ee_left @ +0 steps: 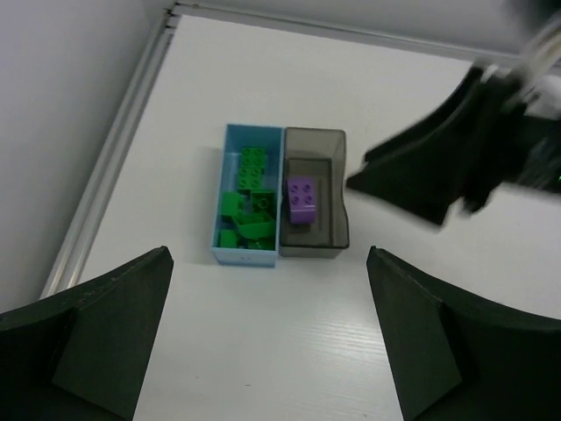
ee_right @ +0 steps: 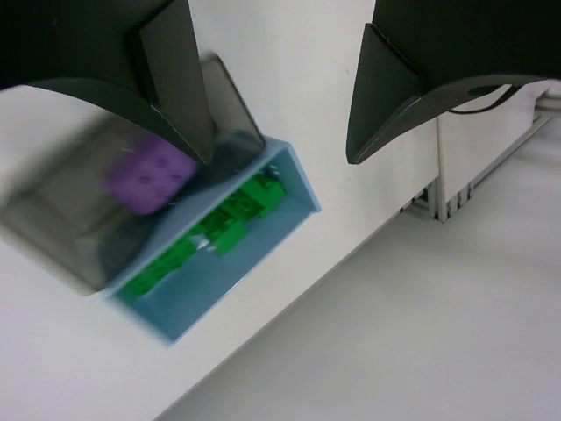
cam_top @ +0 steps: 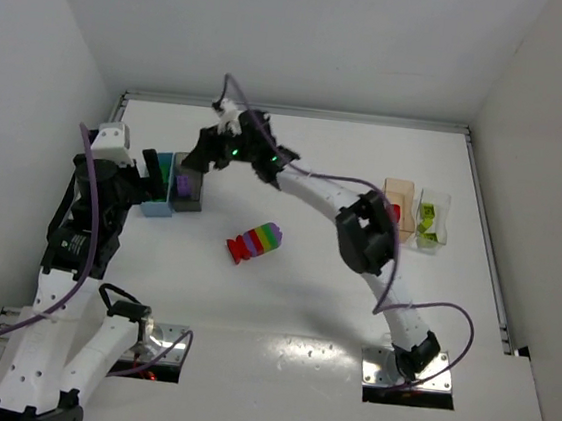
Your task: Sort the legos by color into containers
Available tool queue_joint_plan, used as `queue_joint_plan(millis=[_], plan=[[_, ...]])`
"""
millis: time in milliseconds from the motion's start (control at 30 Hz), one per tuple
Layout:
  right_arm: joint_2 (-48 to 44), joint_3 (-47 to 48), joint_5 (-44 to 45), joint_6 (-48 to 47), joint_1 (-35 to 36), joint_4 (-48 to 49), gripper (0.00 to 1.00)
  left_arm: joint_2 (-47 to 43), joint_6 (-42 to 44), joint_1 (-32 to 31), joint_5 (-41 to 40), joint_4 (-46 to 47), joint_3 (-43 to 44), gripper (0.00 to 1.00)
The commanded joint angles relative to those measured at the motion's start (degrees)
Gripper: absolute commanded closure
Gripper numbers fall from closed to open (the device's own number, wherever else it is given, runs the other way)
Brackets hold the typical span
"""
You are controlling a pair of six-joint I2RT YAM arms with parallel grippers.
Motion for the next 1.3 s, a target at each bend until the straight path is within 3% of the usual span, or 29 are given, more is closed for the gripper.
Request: queue_joint_plan(millis=[0, 133, 167, 233, 267, 367, 433, 567, 600, 800, 1000, 1267], plan=[[-16.88, -1.99, -1.29, -8.16, -8.67, -4.35, 0.36, 0.54, 2.5, 0.69, 10.14, 0.32, -1.08, 0.0], [-25.32, -3.13, -9.98, -28.25, -15.62, -26.03, 0.31, 4.32, 9.26, 1.21, 23.0, 0.33, -3.28, 0.0], [-28.03, -3.14, -12.09, -41.62, -16.94, -37.74, 0.31, 6.24, 10.32, 1.21, 24.32, 0.33, -4.15, 0.0], [-30.95, -7.86, -12.64, -55.22, -17.47, -47.92, 0.3, 8.19, 11.82, 1.21, 28.8, 1.46, -4.78, 0.0], [-32.27, -10.06, -12.64, -67.47, -17.48, -56.23, 0.3, 9.06, 12.87, 1.21, 30.47, 1.99, -4.78, 0.0], [-37.28, -20.77, -9.22, -84.13, -16.34, -64.81, 0.29, 14.16, 14.54, 1.21, 36.63, 2.7, -4.17, 0.0], [-40.44, -28.95, -7.11, -89.81, -15.55, -65.64, 0.25, 17.85, 14.55, 1.21, 37.78, 2.7, -3.37, 0.0], [-42.83, -38.98, -4.73, -93.17, -14.23, -58.71, 0.08, 20.06, 14.55, 1.21, 37.78, 3.4, -2.31, 0.0], [-42.83, -38.99, -4.73, -93.17, -13.36, -57.91, 0.0, 20.06, 14.55, 1.74, 37.0, 3.92, -2.31, 0.0], [-38.26, -38.3, -8.06, -94.31, -12.29, -52.98, 0.0, 20.76, 11.04, 4.99, 35.15, 5.86, -2.31, 0.0], [-32.81, -34.52, -11.5, -97.13, -9.49, -54.12, 0.0, 19.62, 9.1, 12.63, 34.62, 7.53, -4.07, 0.0], [-29.12, -32.94, -9.91, -99.76, -4.38, -52.72, 0.0, 23.3, 9.1, 23.88, 42.34, 6.39, -4.07, 0.0]])
